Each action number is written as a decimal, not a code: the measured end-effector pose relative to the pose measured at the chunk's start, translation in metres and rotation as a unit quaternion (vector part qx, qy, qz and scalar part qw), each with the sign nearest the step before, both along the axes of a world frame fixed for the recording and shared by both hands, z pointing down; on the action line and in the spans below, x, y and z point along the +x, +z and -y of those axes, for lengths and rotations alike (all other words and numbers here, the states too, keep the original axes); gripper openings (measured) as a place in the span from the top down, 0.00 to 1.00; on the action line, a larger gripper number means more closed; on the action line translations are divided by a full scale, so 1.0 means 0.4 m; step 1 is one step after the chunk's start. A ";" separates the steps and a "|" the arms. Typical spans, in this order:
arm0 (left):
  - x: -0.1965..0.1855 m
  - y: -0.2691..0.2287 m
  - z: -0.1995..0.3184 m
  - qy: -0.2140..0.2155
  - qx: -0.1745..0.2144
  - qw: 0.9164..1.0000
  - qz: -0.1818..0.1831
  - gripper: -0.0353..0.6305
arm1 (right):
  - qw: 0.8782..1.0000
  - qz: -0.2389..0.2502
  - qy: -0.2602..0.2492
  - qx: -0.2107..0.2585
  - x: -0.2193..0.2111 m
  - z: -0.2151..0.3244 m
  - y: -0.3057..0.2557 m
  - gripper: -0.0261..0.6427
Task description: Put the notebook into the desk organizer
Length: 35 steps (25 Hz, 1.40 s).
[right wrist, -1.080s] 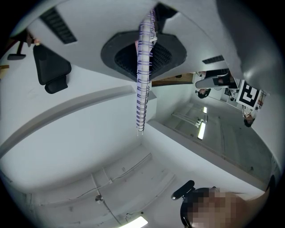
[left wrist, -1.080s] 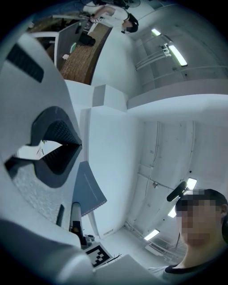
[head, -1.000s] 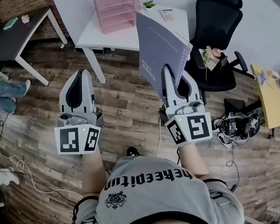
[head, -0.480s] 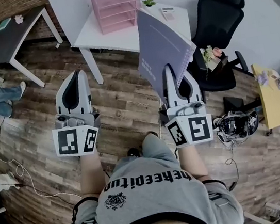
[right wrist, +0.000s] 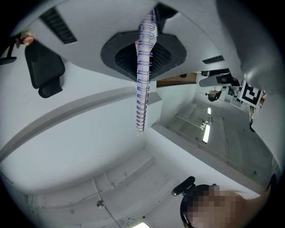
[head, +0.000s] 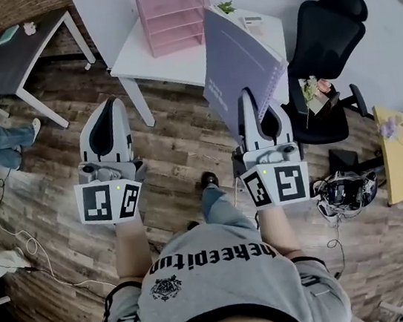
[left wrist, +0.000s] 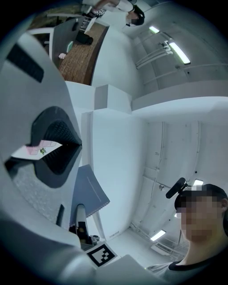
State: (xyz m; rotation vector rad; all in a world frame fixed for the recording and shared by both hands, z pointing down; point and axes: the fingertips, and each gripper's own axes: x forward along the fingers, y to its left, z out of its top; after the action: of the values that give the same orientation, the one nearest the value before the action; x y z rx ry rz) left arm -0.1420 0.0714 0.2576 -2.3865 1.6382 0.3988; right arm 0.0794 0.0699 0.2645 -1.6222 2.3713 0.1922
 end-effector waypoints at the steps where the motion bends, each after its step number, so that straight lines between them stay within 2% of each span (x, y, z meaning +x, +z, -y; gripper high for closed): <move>1: 0.003 -0.005 0.023 -0.002 0.003 1.000 0.001 0.94 | 1.000 0.000 -0.002 0.002 0.002 0.026 -0.004 0.91; 9: 0.027 -0.037 0.212 -0.019 0.008 1.000 0.004 0.94 | 1.000 -0.002 -0.022 0.010 0.020 0.242 -0.045 0.91; 15: 0.027 -0.041 0.326 -0.049 0.008 0.999 -0.001 0.94 | 0.999 -0.005 -0.045 0.011 0.027 0.385 -0.051 0.91; 29: 0.065 -0.052 0.504 -0.093 0.024 0.995 -0.007 0.94 | 0.995 -0.008 -0.093 0.022 0.057 0.605 -0.061 0.91; 35: 0.074 -0.030 0.541 -0.102 0.014 0.995 -0.011 0.94 | 0.994 -0.007 -0.108 0.017 0.062 0.662 -0.054 0.91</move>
State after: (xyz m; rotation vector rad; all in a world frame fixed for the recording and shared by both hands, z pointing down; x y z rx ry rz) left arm -0.1124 -0.1449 0.2456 -2.1738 1.8521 0.4071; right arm 0.1044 -0.1948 0.2427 -1.3400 2.5175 0.1990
